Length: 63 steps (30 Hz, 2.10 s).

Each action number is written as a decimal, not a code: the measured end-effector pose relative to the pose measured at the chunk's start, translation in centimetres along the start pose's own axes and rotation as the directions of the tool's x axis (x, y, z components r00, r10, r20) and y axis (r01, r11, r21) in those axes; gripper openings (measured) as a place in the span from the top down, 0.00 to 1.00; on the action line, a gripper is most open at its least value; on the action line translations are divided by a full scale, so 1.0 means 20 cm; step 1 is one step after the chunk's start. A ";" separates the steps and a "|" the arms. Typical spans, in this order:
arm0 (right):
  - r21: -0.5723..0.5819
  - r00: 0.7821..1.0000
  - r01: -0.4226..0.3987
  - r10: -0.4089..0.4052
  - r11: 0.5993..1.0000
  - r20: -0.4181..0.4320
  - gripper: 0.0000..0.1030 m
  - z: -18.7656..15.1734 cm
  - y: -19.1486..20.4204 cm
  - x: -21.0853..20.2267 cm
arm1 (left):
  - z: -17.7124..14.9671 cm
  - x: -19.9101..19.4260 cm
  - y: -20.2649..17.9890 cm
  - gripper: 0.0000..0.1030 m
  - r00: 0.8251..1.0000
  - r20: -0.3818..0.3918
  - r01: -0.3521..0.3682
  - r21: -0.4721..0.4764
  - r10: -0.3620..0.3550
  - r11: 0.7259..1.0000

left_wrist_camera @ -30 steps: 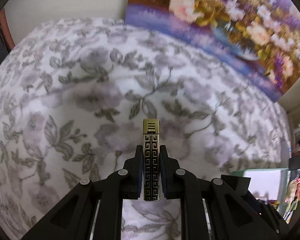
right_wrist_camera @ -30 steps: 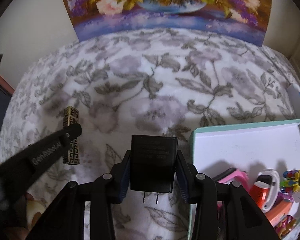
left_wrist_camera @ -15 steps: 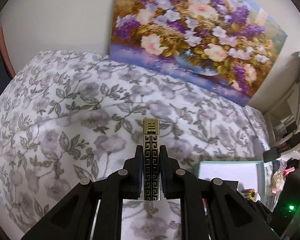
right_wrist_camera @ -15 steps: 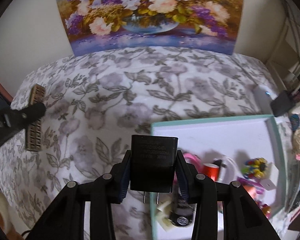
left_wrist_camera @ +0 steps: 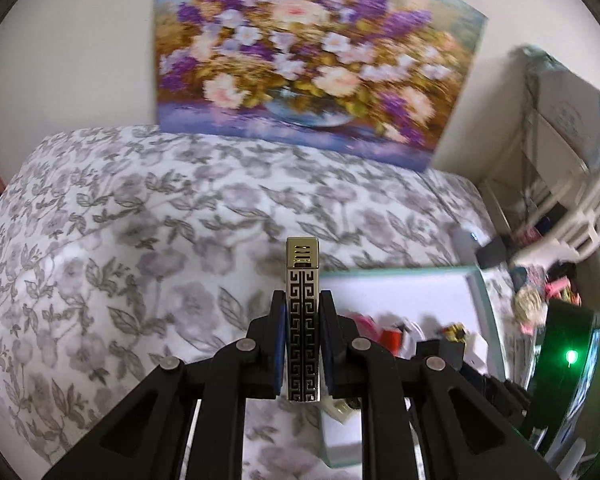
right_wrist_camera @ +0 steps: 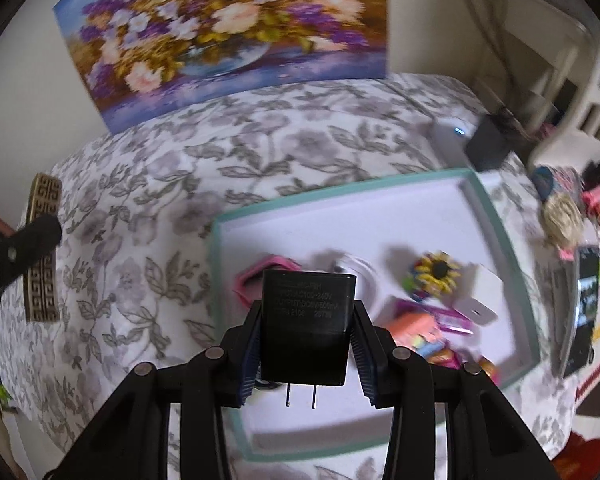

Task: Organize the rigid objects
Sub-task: 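Carry the gold block and black charger into the tray and open both grippers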

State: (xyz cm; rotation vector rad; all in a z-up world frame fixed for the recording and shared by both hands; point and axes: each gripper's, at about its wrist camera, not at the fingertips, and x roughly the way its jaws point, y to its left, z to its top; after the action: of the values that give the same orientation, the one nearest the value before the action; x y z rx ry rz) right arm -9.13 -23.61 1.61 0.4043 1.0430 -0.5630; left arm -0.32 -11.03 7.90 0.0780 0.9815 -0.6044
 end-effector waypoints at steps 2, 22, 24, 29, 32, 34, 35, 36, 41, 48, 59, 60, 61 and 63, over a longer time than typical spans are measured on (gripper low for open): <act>0.022 1.000 0.002 -0.002 1.000 -0.006 0.58 -0.01 -0.06 -0.01 | -0.04 0.01 -0.06 0.85 1.000 -0.012 0.011 0.021 -0.011 1.000; 0.079 0.992 0.070 -0.061 0.994 -0.111 0.57 -0.17 -0.32 0.10 | -0.35 0.21 -0.27 0.85 0.975 -0.205 0.102 0.049 -0.090 0.994; 0.084 0.990 0.075 -0.065 0.994 -0.123 0.57 -0.17 -0.33 0.11 | -0.36 0.22 -0.27 0.85 0.973 -0.214 0.102 0.051 -0.089 0.993; 0.085 0.988 0.081 -0.069 0.993 -0.138 0.57 -0.17 -0.34 0.14 | -0.36 0.26 -0.27 0.85 0.970 -0.230 0.099 0.056 -0.084 0.993; 0.083 0.988 0.090 -0.078 0.992 -0.136 0.57 -0.17 -0.34 0.15 | -0.37 0.28 -0.27 0.85 0.966 -0.244 0.102 0.056 -0.085 0.993; 0.084 0.988 0.088 -0.076 0.993 -0.138 0.57 -0.16 -0.34 0.15 | -0.37 0.30 -0.27 0.85 0.964 -0.253 0.105 0.058 -0.087 0.993; 0.084 0.987 0.088 -0.076 0.993 -0.140 0.57 -0.16 -0.34 0.16 | -0.37 0.30 -0.27 0.85 0.962 -0.258 0.105 0.062 -0.085 0.993; 0.084 0.986 0.092 -0.079 0.992 -0.146 0.57 -0.16 -0.34 0.17 | -0.38 0.31 -0.27 0.85 0.961 -0.263 0.103 0.065 -0.083 0.992; 0.079 0.983 0.105 -0.091 0.991 -0.161 0.57 -0.16 -0.34 0.19 | -0.38 0.33 -0.28 0.85 0.958 -0.279 0.097 0.074 -0.073 0.992; 0.066 0.978 0.112 -0.099 0.991 -0.183 0.56 -0.17 -0.34 0.22 | -0.41 0.37 -0.28 0.85 0.947 -0.316 0.084 0.085 -0.053 0.993; 0.059 0.977 0.116 -0.103 0.992 -0.188 0.56 -0.17 -0.33 0.22 | -0.41 0.38 -0.27 0.85 0.943 -0.330 0.084 0.081 -0.053 0.993; 0.059 0.976 0.117 -0.104 0.991 -0.190 0.56 -0.17 -0.33 0.22 | -0.41 0.38 -0.27 0.84 0.943 -0.329 0.085 0.079 -0.055 0.993; 0.060 0.976 0.118 -0.105 0.991 -0.190 0.56 -0.17 -0.33 0.22 | -0.41 0.38 -0.27 0.83 0.942 -0.330 0.088 0.075 -0.058 0.993; 0.062 0.977 0.122 -0.109 0.991 -0.185 0.53 -0.16 -0.33 0.21 | -0.40 0.37 -0.26 0.78 0.941 -0.332 0.093 0.064 -0.067 0.994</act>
State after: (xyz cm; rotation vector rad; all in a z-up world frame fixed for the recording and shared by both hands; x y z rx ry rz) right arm -13.71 -27.95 -3.97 0.4678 1.2295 -0.6791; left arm -6.04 -16.10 -1.51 0.2154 1.2899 -0.7192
